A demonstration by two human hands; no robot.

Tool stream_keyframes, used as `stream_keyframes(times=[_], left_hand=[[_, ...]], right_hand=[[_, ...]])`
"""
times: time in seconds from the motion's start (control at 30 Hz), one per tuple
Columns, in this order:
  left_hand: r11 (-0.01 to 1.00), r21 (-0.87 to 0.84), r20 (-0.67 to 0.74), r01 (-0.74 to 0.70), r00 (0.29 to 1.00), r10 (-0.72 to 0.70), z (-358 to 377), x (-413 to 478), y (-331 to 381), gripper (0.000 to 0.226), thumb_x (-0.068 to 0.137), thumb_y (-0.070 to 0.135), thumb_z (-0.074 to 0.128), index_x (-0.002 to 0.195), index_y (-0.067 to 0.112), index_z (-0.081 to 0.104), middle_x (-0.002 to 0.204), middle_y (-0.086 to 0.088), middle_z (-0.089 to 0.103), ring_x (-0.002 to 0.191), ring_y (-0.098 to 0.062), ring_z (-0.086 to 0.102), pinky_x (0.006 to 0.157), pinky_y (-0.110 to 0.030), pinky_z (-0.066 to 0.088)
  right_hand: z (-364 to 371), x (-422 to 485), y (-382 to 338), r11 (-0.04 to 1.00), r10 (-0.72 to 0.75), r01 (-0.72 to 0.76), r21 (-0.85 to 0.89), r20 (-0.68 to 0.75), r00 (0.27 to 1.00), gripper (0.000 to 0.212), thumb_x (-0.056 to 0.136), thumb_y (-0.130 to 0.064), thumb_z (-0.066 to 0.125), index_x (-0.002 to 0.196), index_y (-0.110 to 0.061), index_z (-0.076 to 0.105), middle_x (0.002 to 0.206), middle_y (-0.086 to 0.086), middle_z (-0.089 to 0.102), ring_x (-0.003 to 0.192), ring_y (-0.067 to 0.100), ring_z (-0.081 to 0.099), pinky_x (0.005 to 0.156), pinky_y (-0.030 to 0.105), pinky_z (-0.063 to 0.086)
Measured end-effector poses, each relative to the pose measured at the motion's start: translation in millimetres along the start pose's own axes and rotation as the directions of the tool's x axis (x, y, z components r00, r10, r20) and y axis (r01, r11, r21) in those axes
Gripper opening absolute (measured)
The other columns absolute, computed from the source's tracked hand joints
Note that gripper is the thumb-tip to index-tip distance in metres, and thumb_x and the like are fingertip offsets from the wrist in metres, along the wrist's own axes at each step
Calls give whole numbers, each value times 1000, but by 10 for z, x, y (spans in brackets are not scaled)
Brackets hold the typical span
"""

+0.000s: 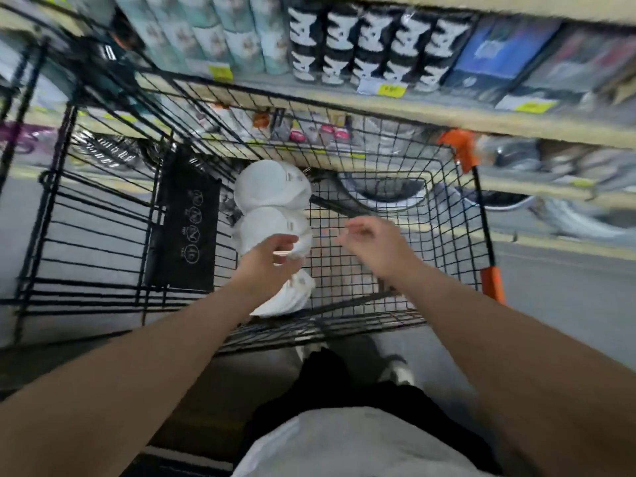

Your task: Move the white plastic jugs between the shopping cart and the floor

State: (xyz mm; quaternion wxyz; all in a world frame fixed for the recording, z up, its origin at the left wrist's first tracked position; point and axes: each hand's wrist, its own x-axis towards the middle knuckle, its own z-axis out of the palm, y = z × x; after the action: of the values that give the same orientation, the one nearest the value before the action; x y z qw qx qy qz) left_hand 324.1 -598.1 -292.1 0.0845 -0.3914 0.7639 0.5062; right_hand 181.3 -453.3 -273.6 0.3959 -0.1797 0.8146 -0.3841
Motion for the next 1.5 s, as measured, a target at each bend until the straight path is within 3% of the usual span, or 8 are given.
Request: stream_keyframes(times=[0.17,0.43,0.5,0.6,0.9,1.1,1.3,1.5], left_hand=[[981,10,3,-191,982,191,515,-141,954,37,88,30,67,124,29,58,113,11,62,92,-2,61,60,-15,49],[898,-39,163,-438,884,438,2063,-403,2492,28,87,25,69,114,30,62,109,8,67,98,-7,63,89,-25,52],[872,-52,188,-486,853,486,2494,-488,2826,26,87,22,69,111,28,62,107,6,67,95,-8,64,89,-20,49],[845,-87,261,-528,807,530,3124,-574,3253,24,87,18,70,107,27,61,100,3,67,91,-10,64,82,-18,47],[779,-119,559,-616,607,565,4966,-354,4514,27,85,13,71,94,36,60,93,9,65,87,-12,63,87,-26,48],[697,-114,743,-708,405,533,6164,-137,5582,26,87,13,68,110,22,59,101,0,64,84,-9,58,72,-9,44],[621,-108,843,-776,259,471,7207,-180,6388,31,89,17,66,119,18,60,103,5,63,79,2,54,67,-2,40],[599,-105,882,-794,204,425,8411,-304,6856,30,88,20,67,118,22,60,104,5,64,91,-10,58,81,-17,46]], right_hand=[[-875,-523,272,998,-2,18,64,-249,969,33,88,-32,68,119,-18,66,107,-2,67,93,10,61,85,25,50],[-2554,-1509,1176,976,13,103,194,-519,855,20,87,-20,70,106,-13,70,97,0,69,86,6,61,76,11,43],[-2956,-1732,1427,974,32,103,201,-576,817,11,87,-20,70,97,-17,70,90,-5,68,81,3,61,71,6,42],[-3496,-1993,1797,960,102,94,263,-643,759,18,87,-23,70,102,-14,70,93,-1,69,85,8,62,77,16,45],[-4914,-2368,2886,893,352,48,448,-761,545,21,88,-28,68,106,-16,69,96,-3,69,86,10,62,76,20,45],[-5920,-2519,3442,839,511,26,544,-803,307,23,89,-28,66,110,-19,67,96,-7,67,75,-1,57,58,5,42],[-6631,-2848,4026,765,637,50,642,-766,89,25,88,-29,66,111,-18,69,96,-5,70,78,5,62,64,10,47],[-7383,-3152,4830,728,681,89,680,-732,22,27,88,-33,66,113,-21,69,99,-10,69,81,1,62,64,11,45]])
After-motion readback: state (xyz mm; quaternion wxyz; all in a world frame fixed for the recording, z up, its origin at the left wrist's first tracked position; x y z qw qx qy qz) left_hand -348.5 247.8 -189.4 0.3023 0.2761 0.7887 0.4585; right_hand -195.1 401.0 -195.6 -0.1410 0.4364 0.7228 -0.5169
